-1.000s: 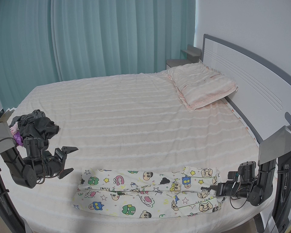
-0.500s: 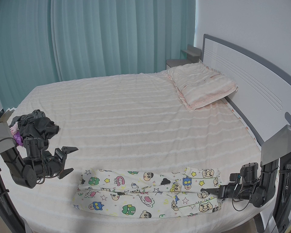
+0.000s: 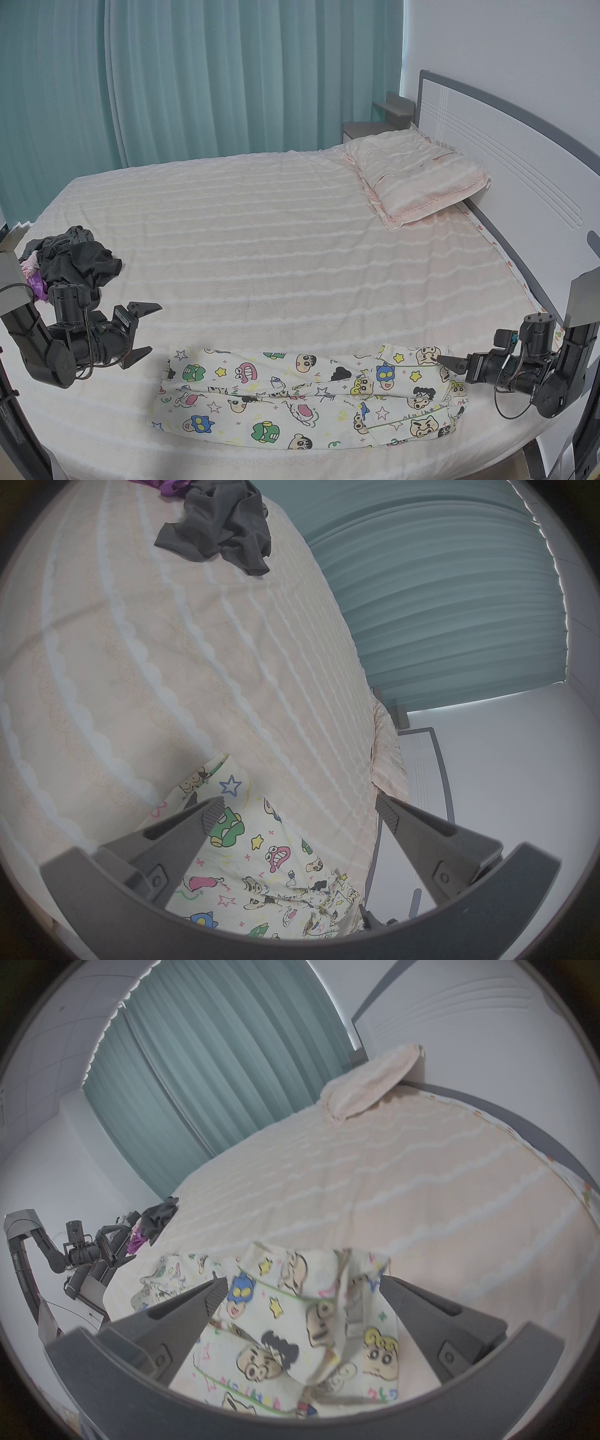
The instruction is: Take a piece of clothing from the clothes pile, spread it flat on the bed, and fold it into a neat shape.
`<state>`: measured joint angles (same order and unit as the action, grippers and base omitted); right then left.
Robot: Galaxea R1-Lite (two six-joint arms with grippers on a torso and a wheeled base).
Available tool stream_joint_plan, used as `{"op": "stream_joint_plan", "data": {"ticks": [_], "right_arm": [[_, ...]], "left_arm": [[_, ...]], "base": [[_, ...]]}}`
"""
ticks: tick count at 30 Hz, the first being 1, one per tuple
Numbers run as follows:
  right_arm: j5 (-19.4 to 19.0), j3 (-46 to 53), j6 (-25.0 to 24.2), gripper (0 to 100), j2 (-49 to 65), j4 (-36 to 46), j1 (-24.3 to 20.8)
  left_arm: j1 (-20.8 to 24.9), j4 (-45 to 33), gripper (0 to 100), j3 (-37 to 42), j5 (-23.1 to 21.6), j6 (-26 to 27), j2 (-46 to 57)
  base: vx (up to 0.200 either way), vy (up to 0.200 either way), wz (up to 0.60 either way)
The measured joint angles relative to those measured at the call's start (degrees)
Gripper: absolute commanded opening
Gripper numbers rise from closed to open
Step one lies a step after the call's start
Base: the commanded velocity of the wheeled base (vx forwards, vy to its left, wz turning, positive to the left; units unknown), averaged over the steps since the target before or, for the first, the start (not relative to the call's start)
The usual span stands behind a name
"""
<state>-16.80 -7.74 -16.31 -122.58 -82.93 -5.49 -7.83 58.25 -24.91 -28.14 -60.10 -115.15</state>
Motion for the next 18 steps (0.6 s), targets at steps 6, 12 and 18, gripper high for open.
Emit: {"op": "stream_joint_plan", "data": {"ticks": [6, 12, 18], "right_arm": [[0.09, -4.49, -0.07, 100, 1.16, 2.51, -1.95], [0.07, -9.98, 0.04, 100, -0.60, 8.05, -2.43], [0.02, -13.25, 0.13, 100, -3.04, 9.63, -2.78]], "left_arm": [[0.02, 0.00, 100, 0.05, 0.02, -0.02, 0.00], [0.04, 0.00, 100, 0.11, 0.00, 0.00, 0.00], [0.04, 0.00, 100, 0.11, -0.02, 0.00, 0.00]], "base": [[0.000, 0.000, 0.00], [0.000, 0.000, 0.00], [0.000, 0.000, 0.00]]}}
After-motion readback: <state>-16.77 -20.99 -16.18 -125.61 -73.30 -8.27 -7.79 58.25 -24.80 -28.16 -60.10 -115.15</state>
